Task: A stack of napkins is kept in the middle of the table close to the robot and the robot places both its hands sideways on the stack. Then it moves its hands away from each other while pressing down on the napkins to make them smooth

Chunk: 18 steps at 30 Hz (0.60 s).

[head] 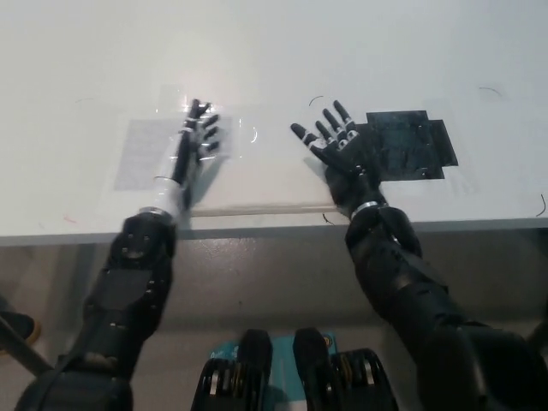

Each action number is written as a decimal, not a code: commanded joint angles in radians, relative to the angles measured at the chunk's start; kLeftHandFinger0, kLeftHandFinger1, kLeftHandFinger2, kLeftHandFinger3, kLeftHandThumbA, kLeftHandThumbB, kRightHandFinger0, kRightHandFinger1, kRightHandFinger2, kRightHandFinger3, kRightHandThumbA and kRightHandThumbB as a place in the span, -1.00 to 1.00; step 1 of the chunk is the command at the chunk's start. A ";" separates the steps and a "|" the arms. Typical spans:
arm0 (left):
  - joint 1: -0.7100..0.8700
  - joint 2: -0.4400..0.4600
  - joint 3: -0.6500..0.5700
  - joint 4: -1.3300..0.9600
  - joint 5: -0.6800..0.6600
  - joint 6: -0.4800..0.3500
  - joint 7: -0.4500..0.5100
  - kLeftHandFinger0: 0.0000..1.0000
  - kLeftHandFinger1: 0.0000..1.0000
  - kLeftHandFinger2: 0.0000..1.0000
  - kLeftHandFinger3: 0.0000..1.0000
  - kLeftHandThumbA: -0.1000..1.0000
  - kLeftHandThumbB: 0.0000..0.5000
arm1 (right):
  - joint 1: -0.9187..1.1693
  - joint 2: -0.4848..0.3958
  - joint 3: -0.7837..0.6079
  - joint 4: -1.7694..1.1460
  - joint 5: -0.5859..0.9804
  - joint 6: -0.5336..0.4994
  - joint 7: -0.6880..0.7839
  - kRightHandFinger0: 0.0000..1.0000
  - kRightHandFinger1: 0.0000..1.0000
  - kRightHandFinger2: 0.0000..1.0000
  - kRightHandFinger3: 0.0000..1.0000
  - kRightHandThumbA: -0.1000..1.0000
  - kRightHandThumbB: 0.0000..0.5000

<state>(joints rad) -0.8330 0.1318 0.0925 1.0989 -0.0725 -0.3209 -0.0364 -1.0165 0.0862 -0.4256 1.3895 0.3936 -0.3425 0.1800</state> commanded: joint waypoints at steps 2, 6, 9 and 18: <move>0.050 0.070 0.038 -0.022 -0.037 0.035 -0.019 1.00 1.00 1.00 1.00 1.00 0.05 | 0.056 -0.060 -0.025 0.001 0.032 0.007 -0.006 1.00 1.00 1.00 1.00 1.00 -0.15; 0.076 0.092 0.059 -0.103 -0.062 0.056 -0.050 1.00 1.00 1.00 1.00 1.00 -0.08 | 0.061 -0.081 -0.021 -0.009 0.030 -0.007 0.011 1.00 1.00 1.00 1.00 1.00 -0.16; 0.124 0.106 0.055 -0.204 -0.055 0.096 -0.052 1.00 1.00 1.00 1.00 1.00 -0.09 | 0.079 -0.093 -0.021 -0.020 0.037 -0.012 0.031 1.00 1.00 1.00 1.00 1.00 -0.12; 0.252 0.110 0.033 -0.511 -0.050 0.181 -0.080 1.00 1.00 1.00 1.00 1.00 0.02 | 0.142 -0.087 0.032 -0.246 0.011 -0.055 0.092 1.00 1.00 1.00 1.00 1.00 -0.20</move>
<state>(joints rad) -0.6088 0.2208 0.1350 0.7323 -0.1139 -0.2134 -0.0891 -0.9195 0.0104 -0.4255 1.2691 0.4162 -0.3729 0.2380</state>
